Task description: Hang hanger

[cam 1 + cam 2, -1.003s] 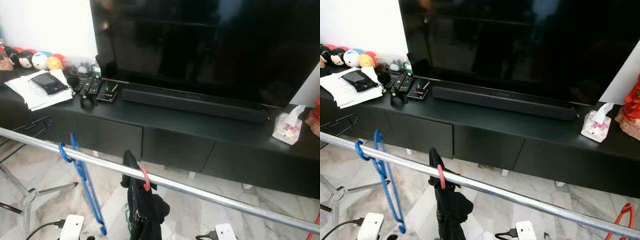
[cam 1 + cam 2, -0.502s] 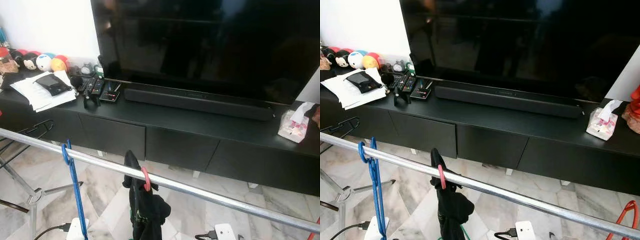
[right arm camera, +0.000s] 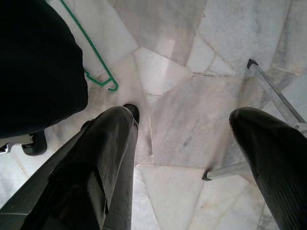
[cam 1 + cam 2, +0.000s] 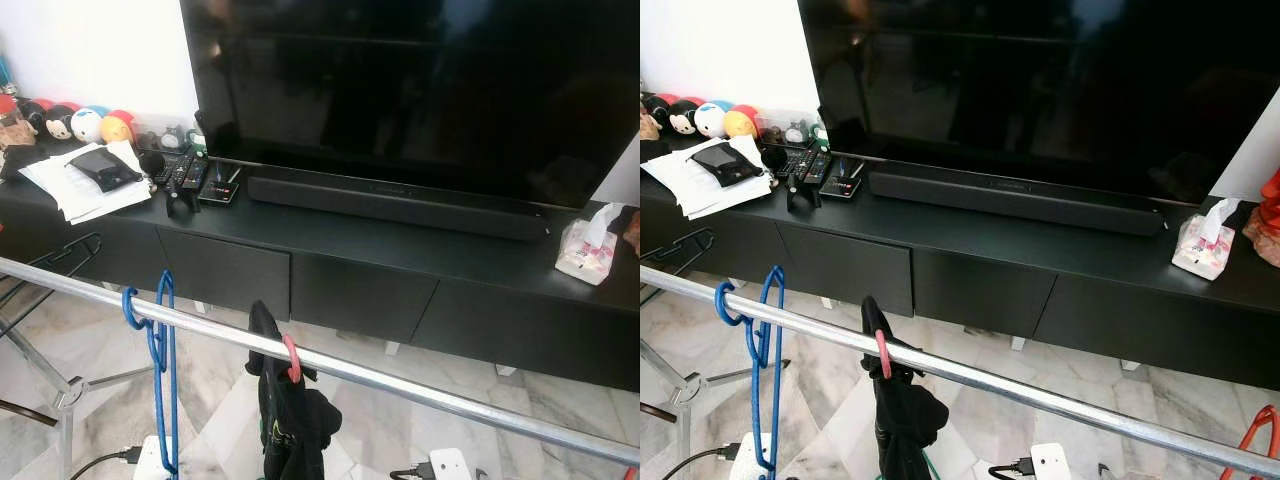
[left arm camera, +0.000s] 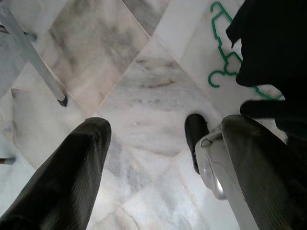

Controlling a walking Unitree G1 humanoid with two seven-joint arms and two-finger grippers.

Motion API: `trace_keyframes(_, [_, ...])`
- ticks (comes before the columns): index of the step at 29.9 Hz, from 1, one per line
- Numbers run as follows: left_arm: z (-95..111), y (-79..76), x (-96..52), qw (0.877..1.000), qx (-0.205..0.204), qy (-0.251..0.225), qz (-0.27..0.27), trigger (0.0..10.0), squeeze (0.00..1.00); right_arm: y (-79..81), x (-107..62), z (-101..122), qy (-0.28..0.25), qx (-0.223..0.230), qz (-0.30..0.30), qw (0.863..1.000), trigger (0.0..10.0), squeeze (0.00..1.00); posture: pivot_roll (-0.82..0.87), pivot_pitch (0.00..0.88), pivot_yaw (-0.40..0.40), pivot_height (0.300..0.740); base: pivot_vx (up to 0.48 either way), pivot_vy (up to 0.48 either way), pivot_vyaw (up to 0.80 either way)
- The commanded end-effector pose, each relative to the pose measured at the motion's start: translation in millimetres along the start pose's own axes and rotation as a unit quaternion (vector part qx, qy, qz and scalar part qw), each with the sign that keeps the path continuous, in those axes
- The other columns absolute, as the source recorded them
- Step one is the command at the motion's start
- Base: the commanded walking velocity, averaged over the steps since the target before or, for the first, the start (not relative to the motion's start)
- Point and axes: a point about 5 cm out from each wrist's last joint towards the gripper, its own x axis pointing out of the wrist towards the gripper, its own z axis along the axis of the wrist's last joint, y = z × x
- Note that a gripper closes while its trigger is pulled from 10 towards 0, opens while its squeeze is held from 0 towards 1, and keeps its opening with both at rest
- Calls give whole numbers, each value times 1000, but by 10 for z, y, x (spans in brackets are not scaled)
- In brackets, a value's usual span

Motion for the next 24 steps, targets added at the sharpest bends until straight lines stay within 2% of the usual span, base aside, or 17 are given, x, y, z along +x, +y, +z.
trace_keyframes(1, [-66,-16,-13,1000,-4,8,-1,10000,0,-21,-3,-15,1,-1,-3,1000,10000,0,-8,0,-59,740,-247,0,0])
trace_keyframes(24, [-179,46,-37,999,-18,27,3,10000,0,-16,0,8,-1,3,-1,1000,10000,0,-12,0,-54,740,-302,0,0])
